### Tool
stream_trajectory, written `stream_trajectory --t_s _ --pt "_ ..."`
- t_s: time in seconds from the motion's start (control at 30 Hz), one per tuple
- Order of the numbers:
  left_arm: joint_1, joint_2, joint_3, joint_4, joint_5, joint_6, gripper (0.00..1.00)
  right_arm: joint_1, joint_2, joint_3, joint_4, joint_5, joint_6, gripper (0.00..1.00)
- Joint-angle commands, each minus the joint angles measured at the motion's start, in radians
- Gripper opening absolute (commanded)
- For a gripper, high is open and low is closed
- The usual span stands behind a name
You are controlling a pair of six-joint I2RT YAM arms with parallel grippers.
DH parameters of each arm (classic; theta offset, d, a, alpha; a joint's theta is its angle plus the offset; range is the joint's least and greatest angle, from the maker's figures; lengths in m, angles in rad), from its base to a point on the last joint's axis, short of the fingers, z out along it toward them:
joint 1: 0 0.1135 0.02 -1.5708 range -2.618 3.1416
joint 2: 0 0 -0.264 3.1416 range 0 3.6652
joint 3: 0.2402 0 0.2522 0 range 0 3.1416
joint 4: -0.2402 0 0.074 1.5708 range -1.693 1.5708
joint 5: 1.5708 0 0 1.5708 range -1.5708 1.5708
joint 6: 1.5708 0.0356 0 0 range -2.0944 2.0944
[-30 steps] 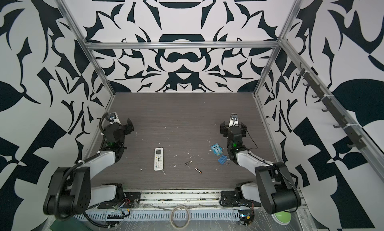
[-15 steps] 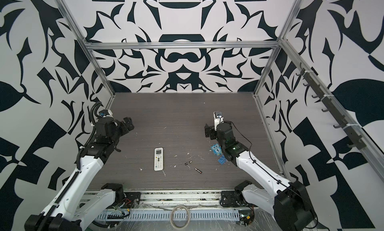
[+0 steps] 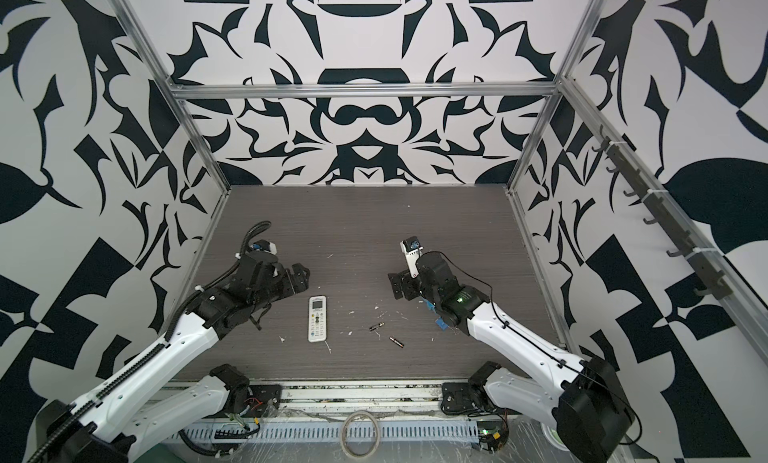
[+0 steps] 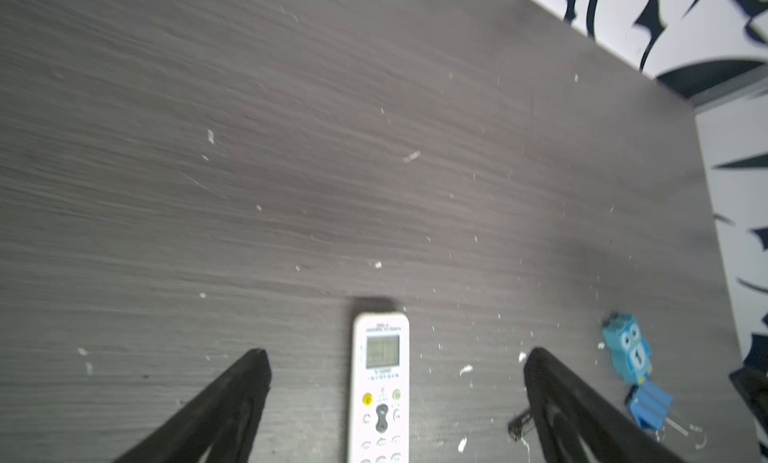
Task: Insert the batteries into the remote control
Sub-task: 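Move the left gripper over the white remote while the right gripper approaches it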
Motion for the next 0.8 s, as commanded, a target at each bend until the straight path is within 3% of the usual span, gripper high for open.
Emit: stream_trajectory --t_s 0.0,0.3,0.77 --pt "-0.067 0.065 0.029 -0.077 -0.074 -0.068 0.99 0.019 0.004 0.020 -0.001 -0.061 0.024 0.99" --pt "-0.092 0.220 0.052 -0.072 -0.078 -0.091 0.99 0.052 0.025 -0.021 0.039 -0.159 0.045 0.96" --pt "-0.124 0.454 0.086 -0.023 -0.085 -0.103 0.96 0.066 0.059 -0.057 0.105 -0.174 0.055 0.92"
